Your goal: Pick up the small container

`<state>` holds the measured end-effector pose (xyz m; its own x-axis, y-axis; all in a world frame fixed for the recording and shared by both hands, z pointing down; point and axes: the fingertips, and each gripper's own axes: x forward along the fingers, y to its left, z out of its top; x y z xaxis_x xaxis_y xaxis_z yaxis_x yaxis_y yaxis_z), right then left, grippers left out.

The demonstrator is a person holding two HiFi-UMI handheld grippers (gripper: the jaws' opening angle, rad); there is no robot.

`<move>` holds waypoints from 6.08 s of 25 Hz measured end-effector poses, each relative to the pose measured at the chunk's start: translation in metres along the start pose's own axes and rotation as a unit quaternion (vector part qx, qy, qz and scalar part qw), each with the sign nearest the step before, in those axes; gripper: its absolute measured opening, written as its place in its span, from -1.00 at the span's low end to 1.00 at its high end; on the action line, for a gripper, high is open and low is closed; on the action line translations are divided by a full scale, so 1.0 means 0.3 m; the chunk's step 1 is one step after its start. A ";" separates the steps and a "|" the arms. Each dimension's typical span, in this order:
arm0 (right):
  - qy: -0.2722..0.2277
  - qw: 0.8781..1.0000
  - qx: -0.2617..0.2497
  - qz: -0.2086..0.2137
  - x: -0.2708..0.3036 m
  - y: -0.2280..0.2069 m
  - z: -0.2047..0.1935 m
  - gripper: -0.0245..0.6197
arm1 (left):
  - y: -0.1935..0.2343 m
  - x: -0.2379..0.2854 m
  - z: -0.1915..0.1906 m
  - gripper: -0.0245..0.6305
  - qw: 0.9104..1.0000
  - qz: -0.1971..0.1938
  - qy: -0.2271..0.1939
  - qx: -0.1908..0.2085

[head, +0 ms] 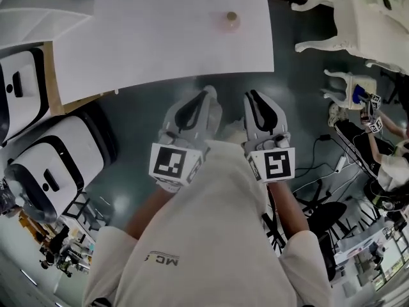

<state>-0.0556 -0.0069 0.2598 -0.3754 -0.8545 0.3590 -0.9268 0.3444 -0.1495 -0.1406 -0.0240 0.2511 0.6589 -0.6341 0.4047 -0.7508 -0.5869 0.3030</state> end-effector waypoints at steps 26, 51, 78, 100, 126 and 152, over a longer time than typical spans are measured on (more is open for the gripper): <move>-0.024 0.999 -0.027 0.023 0.388 -0.258 -0.043 -0.52 | 0.172 0.372 -0.070 -0.93 0.999 0.025 0.030 -0.013; -0.027 0.997 -0.041 0.060 0.784 -0.469 -0.316 -0.24 | 0.306 0.653 -0.372 -0.92 0.992 0.086 0.067 -0.069; -0.058 0.992 -0.086 0.076 0.914 -0.434 -0.324 -0.50 | 0.356 0.644 -0.452 -0.93 0.988 0.104 0.078 -0.088; -0.055 0.994 -0.064 0.068 0.881 -0.432 -0.335 -0.53 | 0.356 0.606 -0.444 -0.92 0.988 0.107 0.073 -0.081; -0.054 0.995 -0.050 0.070 0.373 -0.522 -0.088 -0.53 | 0.059 0.512 -0.241 -0.93 0.996 0.070 0.040 -0.030; -0.044 0.992 -0.068 0.099 -0.181 -0.430 0.127 -0.53 | -0.229 0.254 0.119 -0.93 0.997 0.060 -0.027 0.034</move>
<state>0.0845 -0.0196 0.2244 -0.5546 -0.7928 0.2526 -0.8287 0.5537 -0.0815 -0.0373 -0.0501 0.2303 0.5680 -0.7264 0.3870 -0.8205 -0.5370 0.1962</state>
